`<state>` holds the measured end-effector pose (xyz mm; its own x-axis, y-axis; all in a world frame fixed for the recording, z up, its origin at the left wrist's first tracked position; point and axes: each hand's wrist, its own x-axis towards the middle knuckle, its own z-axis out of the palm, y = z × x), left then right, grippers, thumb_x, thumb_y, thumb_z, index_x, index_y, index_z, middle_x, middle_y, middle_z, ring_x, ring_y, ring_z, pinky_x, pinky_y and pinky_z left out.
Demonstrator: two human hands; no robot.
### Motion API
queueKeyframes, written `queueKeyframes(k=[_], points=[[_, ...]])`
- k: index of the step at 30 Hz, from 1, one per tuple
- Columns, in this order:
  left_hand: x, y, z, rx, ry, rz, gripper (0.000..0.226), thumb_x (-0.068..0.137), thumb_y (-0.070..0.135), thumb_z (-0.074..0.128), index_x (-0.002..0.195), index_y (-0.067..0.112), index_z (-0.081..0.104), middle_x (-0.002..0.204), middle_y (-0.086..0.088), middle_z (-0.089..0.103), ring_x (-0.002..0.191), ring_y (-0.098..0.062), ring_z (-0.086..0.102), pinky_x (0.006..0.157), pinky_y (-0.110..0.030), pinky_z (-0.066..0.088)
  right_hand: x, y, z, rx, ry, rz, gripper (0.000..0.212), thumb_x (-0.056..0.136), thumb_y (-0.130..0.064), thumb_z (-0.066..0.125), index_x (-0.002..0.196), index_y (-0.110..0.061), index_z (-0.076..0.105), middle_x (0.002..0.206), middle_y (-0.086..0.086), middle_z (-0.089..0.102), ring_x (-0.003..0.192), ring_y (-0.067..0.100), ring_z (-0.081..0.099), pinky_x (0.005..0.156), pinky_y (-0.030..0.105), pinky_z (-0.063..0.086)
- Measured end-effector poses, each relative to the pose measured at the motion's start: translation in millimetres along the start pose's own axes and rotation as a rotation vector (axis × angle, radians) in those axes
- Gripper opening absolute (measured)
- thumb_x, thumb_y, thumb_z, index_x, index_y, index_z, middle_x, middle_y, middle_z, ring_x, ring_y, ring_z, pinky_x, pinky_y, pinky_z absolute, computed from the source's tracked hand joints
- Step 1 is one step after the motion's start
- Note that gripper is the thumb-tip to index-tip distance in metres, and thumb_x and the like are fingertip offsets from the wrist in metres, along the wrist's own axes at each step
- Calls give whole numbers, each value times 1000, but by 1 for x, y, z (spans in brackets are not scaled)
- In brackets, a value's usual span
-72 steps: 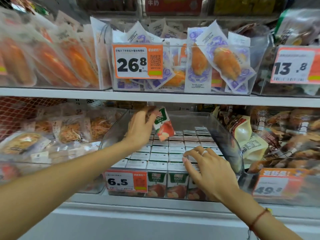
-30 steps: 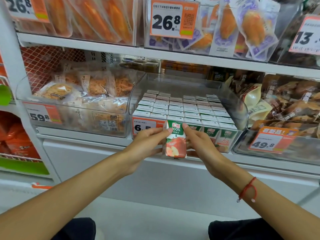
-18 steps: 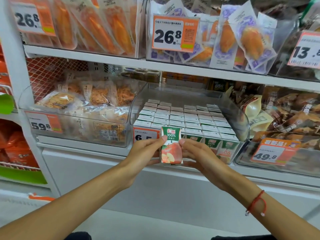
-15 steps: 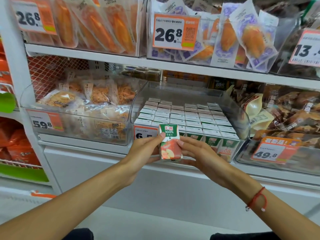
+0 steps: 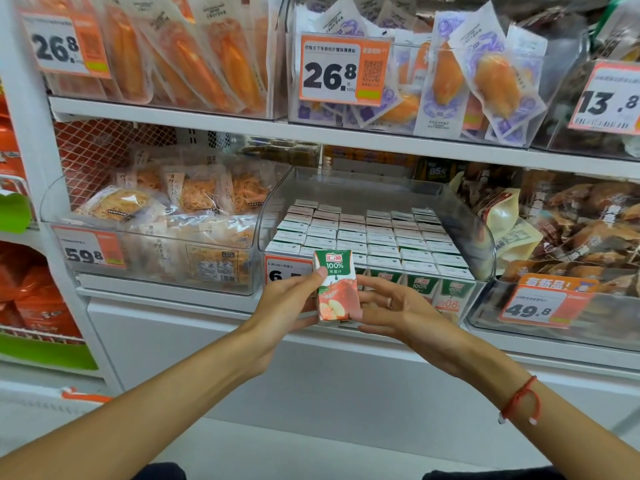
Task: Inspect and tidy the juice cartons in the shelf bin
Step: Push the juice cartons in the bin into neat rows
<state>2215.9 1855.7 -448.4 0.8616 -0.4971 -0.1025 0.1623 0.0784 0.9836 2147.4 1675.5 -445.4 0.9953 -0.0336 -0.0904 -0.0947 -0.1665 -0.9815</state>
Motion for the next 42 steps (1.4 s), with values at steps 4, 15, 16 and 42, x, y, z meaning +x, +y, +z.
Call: queueKeyframes(k=[4,15,16,42], points=[[2,2,-1,11,0,-18,25,96,43,55,104,25,71,93,7,77,88,-5,72,67,-15,54,-1,-1,0,-16,11,-14,65,68,-30,78,129,-27,57,114,-4,72,106,11,68,89,27,54],[6,2,-7,2,-8,-94,33,87,45,68,108,21,72,93,-1,78,81,-11,74,67,-21,58,0,1,4,62,86,23,52,73,-43,70,121,-26,64,99,7,73,86,18,70,84,29,55],[6,2,-8,23,-26,-83,31,87,45,67,107,21,72,93,1,78,82,-11,74,67,-20,58,1,1,4,68,89,24,50,74,-43,70,121,-27,64,103,8,73,88,20,70,84,29,55],[8,8,-9,73,68,207,57,59,57,70,103,22,73,91,5,77,91,-9,73,87,-27,58,-2,-9,14,-270,151,-183,54,78,-43,71,129,-37,53,122,-16,61,110,-2,58,90,19,50]])
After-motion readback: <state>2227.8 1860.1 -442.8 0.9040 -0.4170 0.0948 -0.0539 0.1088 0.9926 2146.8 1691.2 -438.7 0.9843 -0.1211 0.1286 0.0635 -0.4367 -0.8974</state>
